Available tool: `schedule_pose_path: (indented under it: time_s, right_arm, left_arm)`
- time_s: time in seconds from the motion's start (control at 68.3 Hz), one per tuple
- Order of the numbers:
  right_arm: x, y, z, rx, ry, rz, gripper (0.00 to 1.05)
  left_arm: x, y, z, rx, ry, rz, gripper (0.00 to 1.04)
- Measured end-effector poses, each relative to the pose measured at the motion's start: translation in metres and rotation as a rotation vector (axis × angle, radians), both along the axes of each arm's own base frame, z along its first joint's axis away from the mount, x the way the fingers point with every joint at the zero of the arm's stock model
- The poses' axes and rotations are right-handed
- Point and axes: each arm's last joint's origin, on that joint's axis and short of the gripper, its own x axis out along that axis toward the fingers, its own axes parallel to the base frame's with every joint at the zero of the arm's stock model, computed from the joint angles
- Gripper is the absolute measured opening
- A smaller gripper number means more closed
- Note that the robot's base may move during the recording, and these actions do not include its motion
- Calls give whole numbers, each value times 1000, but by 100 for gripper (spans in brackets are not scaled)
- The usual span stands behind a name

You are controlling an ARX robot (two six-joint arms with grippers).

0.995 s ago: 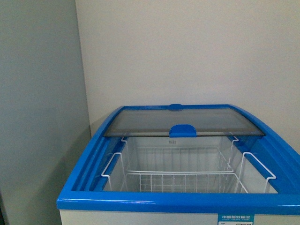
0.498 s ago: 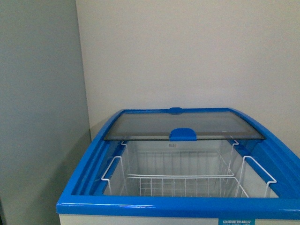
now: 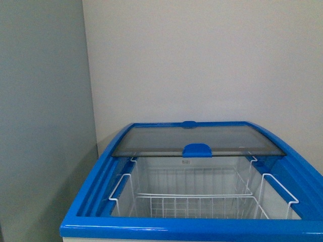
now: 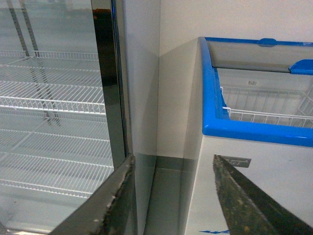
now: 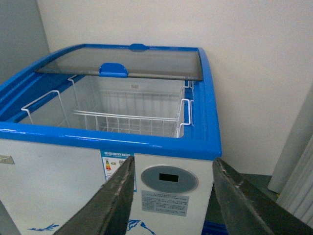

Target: Put drink in fridge

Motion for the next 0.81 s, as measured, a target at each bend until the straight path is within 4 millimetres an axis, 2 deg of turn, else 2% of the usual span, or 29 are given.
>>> schedule_pose_path:
  time_s: [0.234,0.278,0.805]
  right_arm:
    - [0,0,0,0,0,0,93]
    - [0,0,0,0,0,0,99]
    - [0,0,0,1,0,0,98]
  left_arm:
    - [0,0,0,0,0,0,96]
    - [0,0,0,1,0,0,98]
    - [0,0,0,0,0,0,97]
